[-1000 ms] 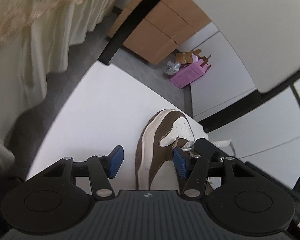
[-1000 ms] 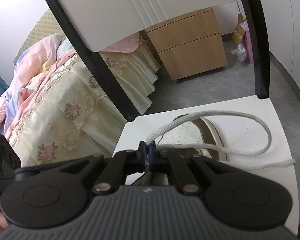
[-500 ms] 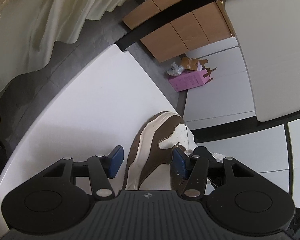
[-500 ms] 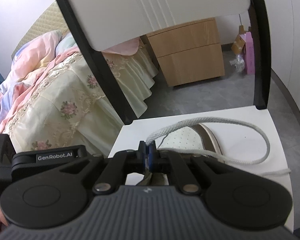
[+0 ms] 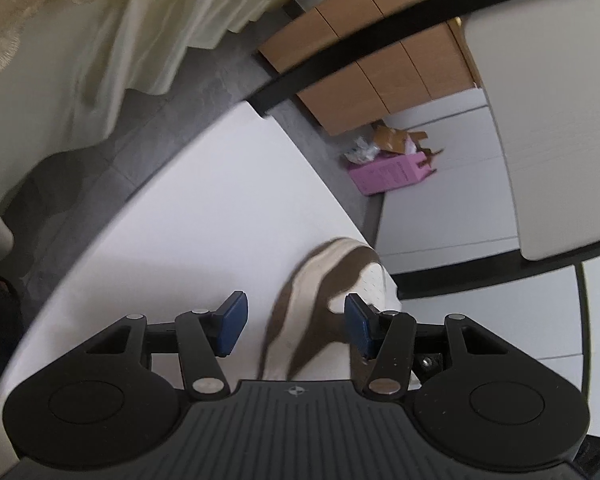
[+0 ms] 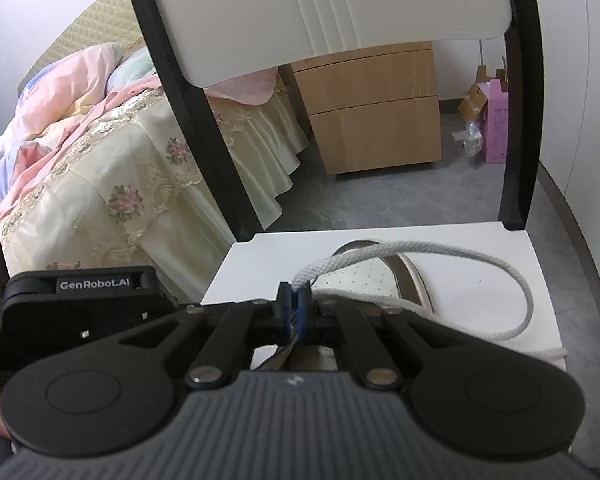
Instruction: Lace up shoes with both hands
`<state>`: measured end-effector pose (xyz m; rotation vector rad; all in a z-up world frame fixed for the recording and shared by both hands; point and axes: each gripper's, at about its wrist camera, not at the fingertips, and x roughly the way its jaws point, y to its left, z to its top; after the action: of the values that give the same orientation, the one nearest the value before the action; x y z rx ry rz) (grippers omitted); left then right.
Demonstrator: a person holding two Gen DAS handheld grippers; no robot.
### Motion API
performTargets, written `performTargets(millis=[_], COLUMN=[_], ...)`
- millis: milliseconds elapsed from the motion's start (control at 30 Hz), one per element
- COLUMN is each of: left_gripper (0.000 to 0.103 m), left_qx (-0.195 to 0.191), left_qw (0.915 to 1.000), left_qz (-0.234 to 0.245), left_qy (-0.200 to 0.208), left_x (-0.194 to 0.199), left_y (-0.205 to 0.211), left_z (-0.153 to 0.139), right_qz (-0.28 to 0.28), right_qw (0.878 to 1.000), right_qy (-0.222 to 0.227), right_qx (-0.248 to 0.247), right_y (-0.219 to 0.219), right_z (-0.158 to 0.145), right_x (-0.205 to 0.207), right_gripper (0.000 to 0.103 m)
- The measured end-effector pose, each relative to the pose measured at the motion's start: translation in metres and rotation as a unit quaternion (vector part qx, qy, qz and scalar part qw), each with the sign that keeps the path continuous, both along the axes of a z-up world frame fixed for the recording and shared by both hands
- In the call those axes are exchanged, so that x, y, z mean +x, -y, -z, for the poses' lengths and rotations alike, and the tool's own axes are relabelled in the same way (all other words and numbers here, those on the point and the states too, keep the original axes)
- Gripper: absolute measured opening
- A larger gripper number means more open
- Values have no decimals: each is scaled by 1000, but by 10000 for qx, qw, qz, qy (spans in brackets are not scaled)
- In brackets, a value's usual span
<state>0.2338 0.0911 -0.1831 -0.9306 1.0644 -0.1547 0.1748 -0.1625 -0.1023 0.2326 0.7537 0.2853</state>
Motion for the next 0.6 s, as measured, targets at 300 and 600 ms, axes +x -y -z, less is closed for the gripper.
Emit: performTargets(millis=[300, 600], left_gripper=[57, 57], left_qx=[-27, -2], left_qw=[10000, 9999], left_qz=[-69, -101], left_qy=[-22, -14], left_x=[0, 1], left_y=[-3, -3], left_z=[1, 0], right_qz=[-238, -648], right_qw=[9994, 9964], right_qy=[154, 335], right_qx=[-213, -431], right_y=[-8, -22], right_z=[-3, -6], right_x=[-5, -9], right_gripper=[4, 4])
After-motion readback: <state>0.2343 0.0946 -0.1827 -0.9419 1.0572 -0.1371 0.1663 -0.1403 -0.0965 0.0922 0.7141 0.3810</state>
